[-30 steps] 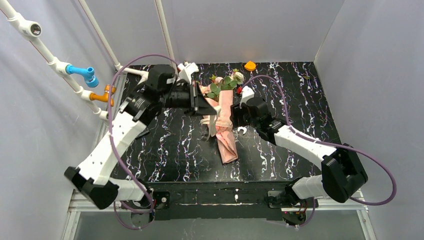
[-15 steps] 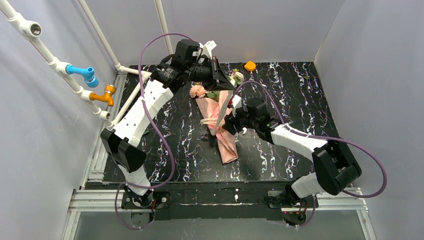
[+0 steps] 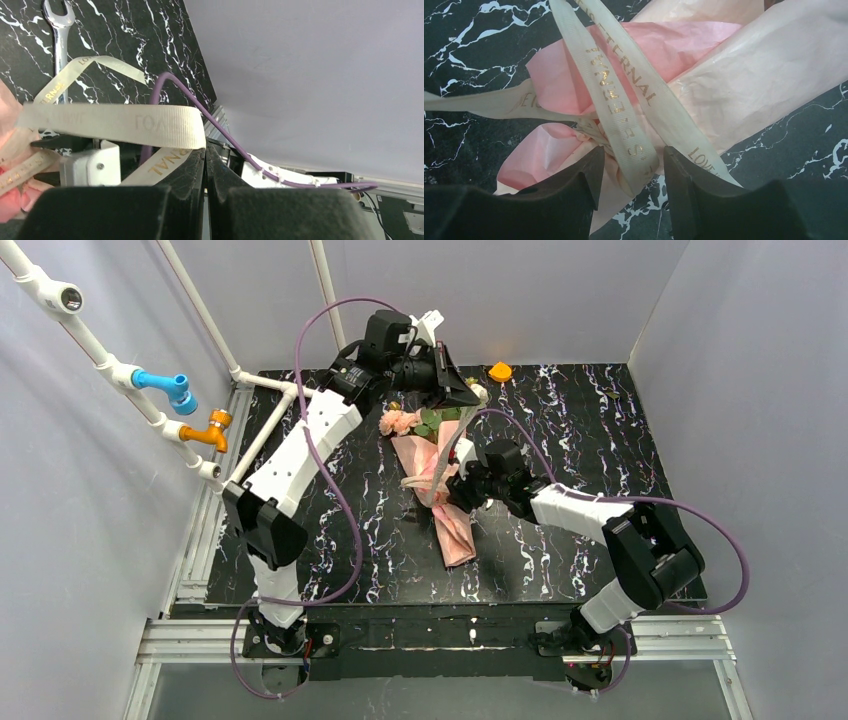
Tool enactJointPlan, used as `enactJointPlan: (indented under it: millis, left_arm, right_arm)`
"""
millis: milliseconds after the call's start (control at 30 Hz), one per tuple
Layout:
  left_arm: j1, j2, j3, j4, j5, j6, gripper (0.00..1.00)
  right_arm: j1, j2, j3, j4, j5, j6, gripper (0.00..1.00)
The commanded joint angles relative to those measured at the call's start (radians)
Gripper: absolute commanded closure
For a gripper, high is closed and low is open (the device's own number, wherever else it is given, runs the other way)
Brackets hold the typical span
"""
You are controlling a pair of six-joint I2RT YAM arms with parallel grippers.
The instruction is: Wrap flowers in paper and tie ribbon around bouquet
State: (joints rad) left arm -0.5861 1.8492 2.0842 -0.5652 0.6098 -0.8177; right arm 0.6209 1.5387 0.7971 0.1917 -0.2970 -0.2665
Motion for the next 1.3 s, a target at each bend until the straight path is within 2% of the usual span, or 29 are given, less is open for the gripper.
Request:
enactJointPlan:
  millis: [0, 100, 233, 600, 633, 733, 800, 1167, 1267]
  left_arm:
    - [0.013, 0.028, 0.038, 0.078, 0.032, 0.017, 1.0]
    - [0.028, 0.054, 0.034, 0.127, 0.057, -0.01, 1.0]
    - [0.048, 0.089, 0.031, 0.196, 0.082, -0.05, 1.0]
    - [0.084, 0.171, 0.009, 0.324, 0.146, -0.156, 1.0]
    - [0.087, 0.174, 0.007, 0.327, 0.148, -0.158, 1.0]
    - [0.09, 0.182, 0.006, 0.335, 0.146, -0.158, 1.0]
    - [0.093, 0.188, 0.006, 0.339, 0.14, -0.161, 1.0]
    - [0.098, 0.251, 0.001, 0.343, -0.046, -0.219, 1.0]
    - [0.1, 0.29, 0.027, 0.319, -0.144, -0.221, 1.0]
  right_arm:
    - [-0.011, 0.001, 0.046, 0.088, 0.006, -0.017, 0.45]
    - [-0.015, 0.014, 0.05, 0.106, 0.009, -0.015, 0.47]
    - [-0.027, 0.039, 0.052, 0.14, -0.003, 0.004, 0.58]
    - [-0.034, 0.093, 0.071, 0.143, -0.038, 0.018, 0.65]
    - [-0.034, 0.096, 0.073, 0.143, -0.039, 0.019, 0.69]
    - [-0.034, 0.1, 0.079, 0.141, -0.041, 0.027, 0.89]
    - [-0.034, 0.098, 0.086, 0.13, -0.045, 0.032, 0.98]
    - [-0.029, 0.058, 0.071, 0.126, -0.091, 0.086, 0.99]
    - [-0.016, 0.033, 0.063, 0.116, -0.083, 0.089, 0.99]
